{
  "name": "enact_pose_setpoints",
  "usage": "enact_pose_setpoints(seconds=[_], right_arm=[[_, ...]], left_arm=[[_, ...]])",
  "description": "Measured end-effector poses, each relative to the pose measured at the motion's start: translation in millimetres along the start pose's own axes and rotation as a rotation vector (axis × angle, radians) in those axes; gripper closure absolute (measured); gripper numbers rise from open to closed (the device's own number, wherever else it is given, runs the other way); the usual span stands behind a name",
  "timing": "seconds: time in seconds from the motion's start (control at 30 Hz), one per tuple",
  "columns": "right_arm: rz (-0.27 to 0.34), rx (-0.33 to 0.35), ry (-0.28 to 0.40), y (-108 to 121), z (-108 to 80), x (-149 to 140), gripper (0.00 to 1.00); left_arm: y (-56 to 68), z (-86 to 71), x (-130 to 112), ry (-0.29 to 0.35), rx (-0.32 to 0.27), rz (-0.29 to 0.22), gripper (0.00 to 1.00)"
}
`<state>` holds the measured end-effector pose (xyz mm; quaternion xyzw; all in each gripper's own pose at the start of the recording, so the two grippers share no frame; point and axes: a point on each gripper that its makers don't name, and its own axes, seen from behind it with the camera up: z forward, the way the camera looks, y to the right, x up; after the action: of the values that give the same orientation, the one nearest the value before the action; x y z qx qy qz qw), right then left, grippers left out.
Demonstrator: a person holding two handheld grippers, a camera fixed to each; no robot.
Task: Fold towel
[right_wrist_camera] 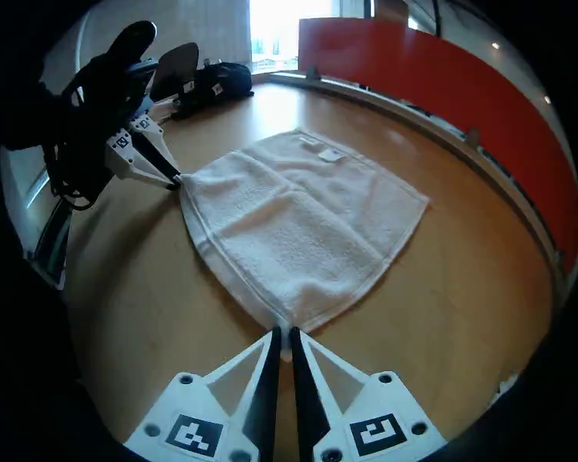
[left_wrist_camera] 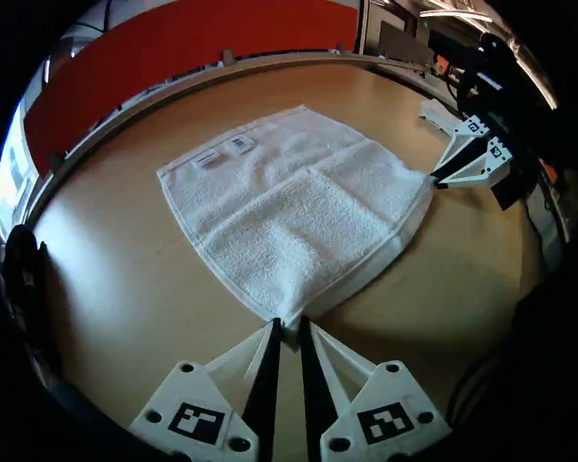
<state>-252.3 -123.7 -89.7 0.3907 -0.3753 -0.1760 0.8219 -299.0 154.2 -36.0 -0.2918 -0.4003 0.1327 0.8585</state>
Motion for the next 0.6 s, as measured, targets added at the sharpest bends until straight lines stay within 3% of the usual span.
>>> enact_pose_setpoints(seconds=[0.6], right_arm=[[0.018,0.007,0.037,-3.1,-29.5,7.8,0.9]], left_arm=[[17.0,-24.8,13.4,0.015,-0.015,-0.003,0.83]])
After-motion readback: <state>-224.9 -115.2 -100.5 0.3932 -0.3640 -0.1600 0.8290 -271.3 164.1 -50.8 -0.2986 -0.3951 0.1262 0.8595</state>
